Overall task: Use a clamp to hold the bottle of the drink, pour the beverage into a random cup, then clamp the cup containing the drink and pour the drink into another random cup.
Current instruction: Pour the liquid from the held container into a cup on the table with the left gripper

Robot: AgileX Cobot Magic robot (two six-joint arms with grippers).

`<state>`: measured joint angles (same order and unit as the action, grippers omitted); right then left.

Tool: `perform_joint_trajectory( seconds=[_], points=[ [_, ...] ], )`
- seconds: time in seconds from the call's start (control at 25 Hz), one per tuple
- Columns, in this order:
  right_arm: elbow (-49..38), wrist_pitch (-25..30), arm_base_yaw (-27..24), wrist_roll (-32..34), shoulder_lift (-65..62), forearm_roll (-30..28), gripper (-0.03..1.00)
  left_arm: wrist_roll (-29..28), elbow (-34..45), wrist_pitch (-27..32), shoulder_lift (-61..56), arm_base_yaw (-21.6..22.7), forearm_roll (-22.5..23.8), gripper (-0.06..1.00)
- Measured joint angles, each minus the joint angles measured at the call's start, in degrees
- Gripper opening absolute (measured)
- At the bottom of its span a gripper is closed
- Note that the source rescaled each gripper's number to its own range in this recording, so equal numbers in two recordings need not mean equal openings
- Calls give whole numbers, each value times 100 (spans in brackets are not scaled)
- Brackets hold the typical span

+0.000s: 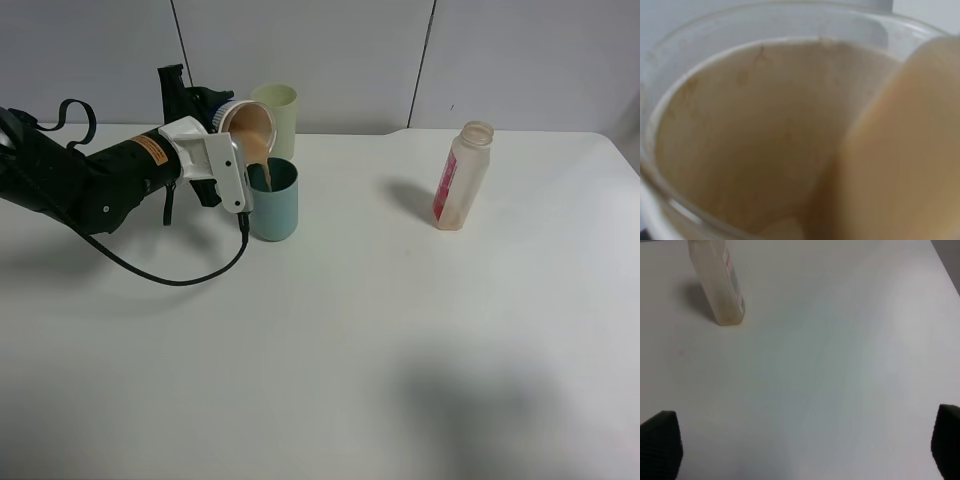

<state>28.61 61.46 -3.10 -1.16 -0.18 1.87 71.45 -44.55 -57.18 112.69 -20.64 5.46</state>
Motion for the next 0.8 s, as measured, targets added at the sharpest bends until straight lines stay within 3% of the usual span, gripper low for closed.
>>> perform_joint_trajectory(
  seconds=[0.8],
  points=[
    [0, 0, 0, 0, 0, 0, 100, 621, 0, -5, 0, 0, -143, 0]
  ],
)
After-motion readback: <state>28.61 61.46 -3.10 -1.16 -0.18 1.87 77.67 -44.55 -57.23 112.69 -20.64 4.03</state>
